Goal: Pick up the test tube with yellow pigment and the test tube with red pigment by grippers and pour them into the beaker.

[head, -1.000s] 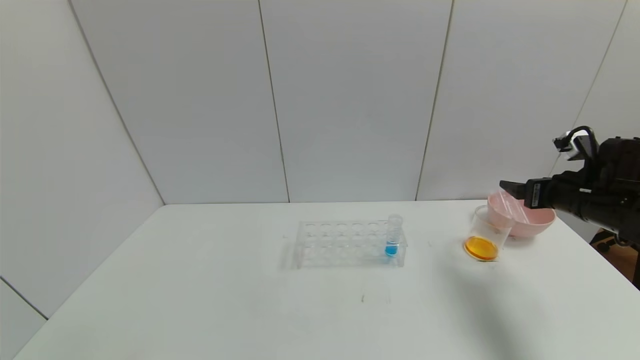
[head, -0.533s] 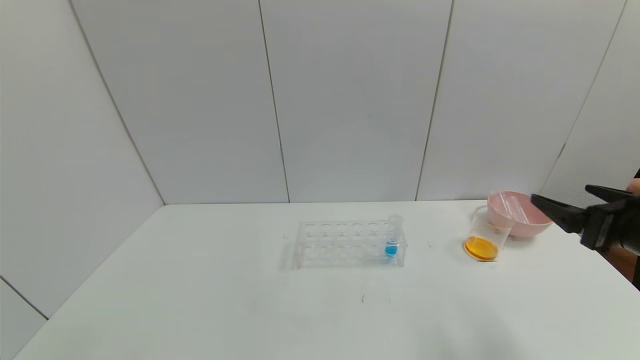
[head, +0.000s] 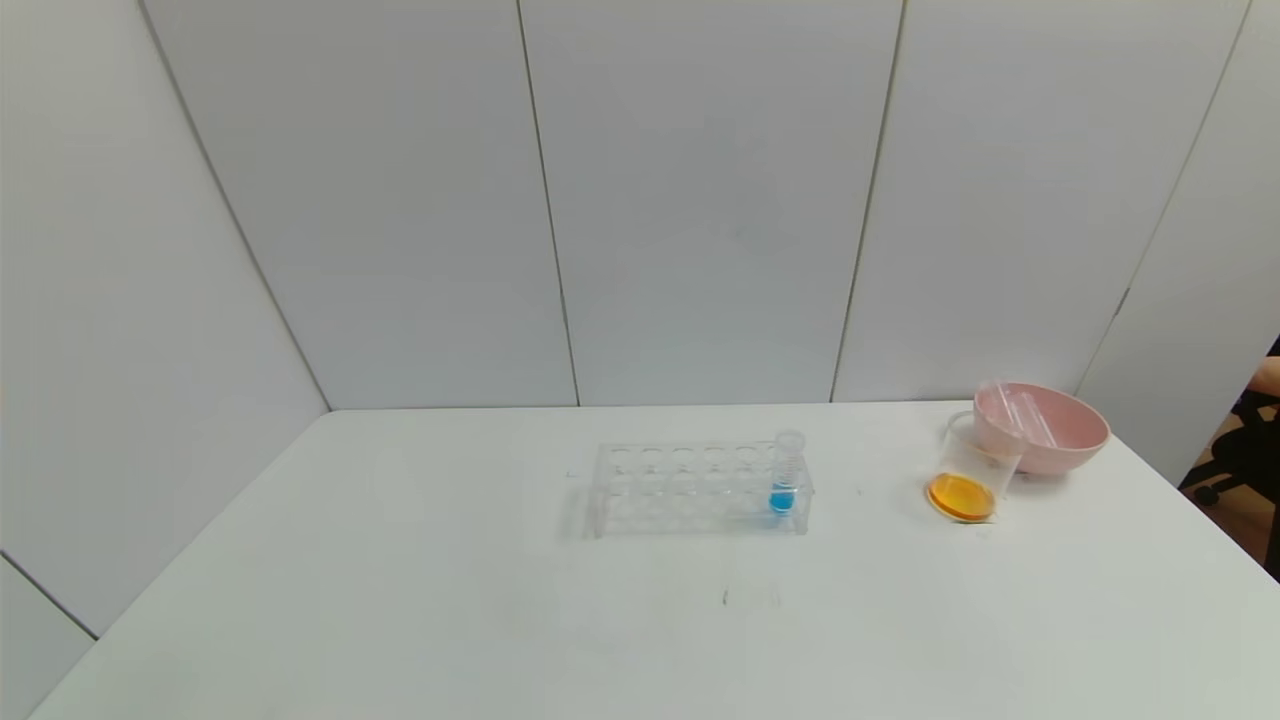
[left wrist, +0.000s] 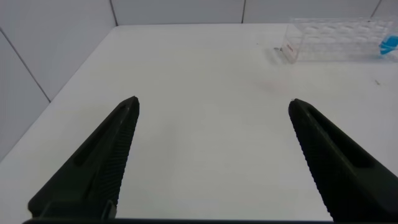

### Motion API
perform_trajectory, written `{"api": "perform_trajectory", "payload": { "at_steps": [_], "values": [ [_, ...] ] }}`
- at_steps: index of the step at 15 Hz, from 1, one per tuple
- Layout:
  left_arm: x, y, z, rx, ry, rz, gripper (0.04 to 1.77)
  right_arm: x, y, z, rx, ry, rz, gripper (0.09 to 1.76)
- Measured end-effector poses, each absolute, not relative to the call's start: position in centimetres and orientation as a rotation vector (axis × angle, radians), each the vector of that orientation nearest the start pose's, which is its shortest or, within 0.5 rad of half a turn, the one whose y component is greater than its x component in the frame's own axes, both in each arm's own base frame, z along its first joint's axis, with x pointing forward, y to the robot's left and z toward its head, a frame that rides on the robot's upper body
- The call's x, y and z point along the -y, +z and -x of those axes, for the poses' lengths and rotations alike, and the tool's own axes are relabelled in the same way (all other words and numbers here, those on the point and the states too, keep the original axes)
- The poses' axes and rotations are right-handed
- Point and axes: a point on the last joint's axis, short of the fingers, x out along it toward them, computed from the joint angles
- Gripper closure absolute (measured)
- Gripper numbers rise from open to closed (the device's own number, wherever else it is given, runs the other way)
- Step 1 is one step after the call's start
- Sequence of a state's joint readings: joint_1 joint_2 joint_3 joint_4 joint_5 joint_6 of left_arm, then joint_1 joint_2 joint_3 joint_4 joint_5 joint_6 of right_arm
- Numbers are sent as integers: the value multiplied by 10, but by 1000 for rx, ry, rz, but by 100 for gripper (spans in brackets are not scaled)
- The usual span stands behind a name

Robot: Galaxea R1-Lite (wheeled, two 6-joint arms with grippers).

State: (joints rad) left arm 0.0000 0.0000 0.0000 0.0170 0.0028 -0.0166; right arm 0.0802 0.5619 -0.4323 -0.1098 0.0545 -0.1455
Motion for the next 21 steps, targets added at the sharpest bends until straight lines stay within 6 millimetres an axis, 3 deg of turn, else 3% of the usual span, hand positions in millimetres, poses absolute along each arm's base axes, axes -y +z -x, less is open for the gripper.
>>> {"api": "perform_trajectory", "payload": {
  "at_steps": [4,8,10,13,18,21],
  "values": [
    [0,74,23,-17,3,17,9,0,204,31,137,69,155,15],
    [0,74,23,-17,3,17,9,0,185,63,272,33,153,15],
    [0,74,23,-17,3,17,9,0,175,64,329,-3,119,15],
    [0,74,23,-17,3,17,9,0,141,45,310,-12,84,15],
    [0,74,23,-17,3,17,9,0,80,23,30,5,57,15],
    [0,74,23,-17,3,17,9,0,76,24,-21,6,24,15]
  ]
}}
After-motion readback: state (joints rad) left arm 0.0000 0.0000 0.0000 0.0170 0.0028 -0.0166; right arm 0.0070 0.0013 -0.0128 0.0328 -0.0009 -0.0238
